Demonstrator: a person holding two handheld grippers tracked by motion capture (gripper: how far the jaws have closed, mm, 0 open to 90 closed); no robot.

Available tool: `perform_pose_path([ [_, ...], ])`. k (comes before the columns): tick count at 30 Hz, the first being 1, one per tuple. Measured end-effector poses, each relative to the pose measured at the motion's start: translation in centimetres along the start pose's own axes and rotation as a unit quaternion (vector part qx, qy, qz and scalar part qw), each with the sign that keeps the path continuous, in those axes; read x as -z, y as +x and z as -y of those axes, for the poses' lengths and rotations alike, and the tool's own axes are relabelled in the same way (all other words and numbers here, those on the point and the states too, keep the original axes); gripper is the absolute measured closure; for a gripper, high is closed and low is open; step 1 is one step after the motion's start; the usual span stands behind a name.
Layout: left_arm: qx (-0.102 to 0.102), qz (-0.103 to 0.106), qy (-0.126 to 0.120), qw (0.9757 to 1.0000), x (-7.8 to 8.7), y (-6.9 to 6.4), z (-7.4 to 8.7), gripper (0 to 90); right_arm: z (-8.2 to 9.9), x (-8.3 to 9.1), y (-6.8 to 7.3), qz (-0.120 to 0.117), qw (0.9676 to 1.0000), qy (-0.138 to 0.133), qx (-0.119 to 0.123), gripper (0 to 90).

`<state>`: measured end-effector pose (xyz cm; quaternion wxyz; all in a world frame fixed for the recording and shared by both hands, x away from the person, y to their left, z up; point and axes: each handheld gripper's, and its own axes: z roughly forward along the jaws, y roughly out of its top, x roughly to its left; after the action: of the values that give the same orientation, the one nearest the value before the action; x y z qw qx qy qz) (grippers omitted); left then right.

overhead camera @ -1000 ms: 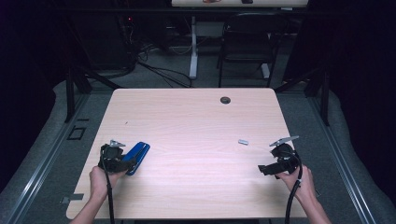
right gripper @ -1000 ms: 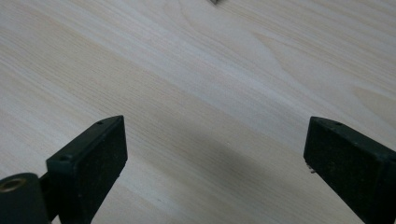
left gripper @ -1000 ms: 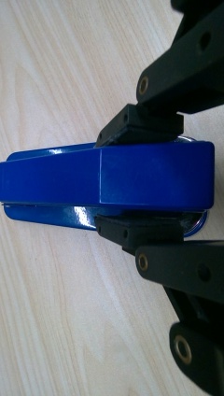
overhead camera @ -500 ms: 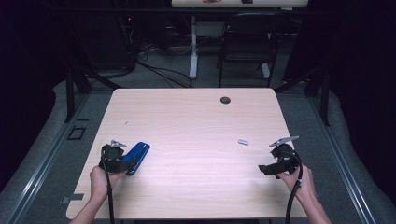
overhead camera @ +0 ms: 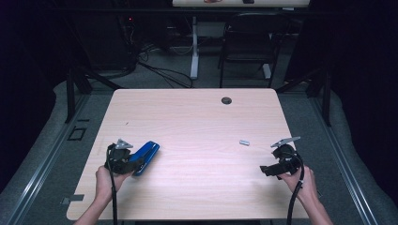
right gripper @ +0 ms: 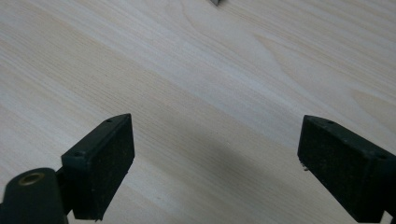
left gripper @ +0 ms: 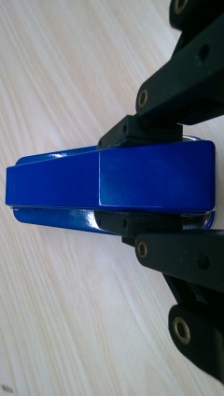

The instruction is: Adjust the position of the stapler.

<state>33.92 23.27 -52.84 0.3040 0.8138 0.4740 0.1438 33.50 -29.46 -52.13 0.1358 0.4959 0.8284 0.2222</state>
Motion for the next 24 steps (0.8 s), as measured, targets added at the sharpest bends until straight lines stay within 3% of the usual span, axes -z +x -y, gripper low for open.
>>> perform_pose_path([
  [14,-0.032,0.037,-0.011,0.9987,0.0,-3.3,-0.7,66.0,0.0,0.0,0.2,-0.003,1.0000,0.002,0.000,10.8],
  [24,-0.041,0.057,-0.010,0.9975,-0.7,-5.4,-1.1,66.1,-0.1,-0.3,0.3,-0.005,1.0000,0.006,0.005,11.6],
])
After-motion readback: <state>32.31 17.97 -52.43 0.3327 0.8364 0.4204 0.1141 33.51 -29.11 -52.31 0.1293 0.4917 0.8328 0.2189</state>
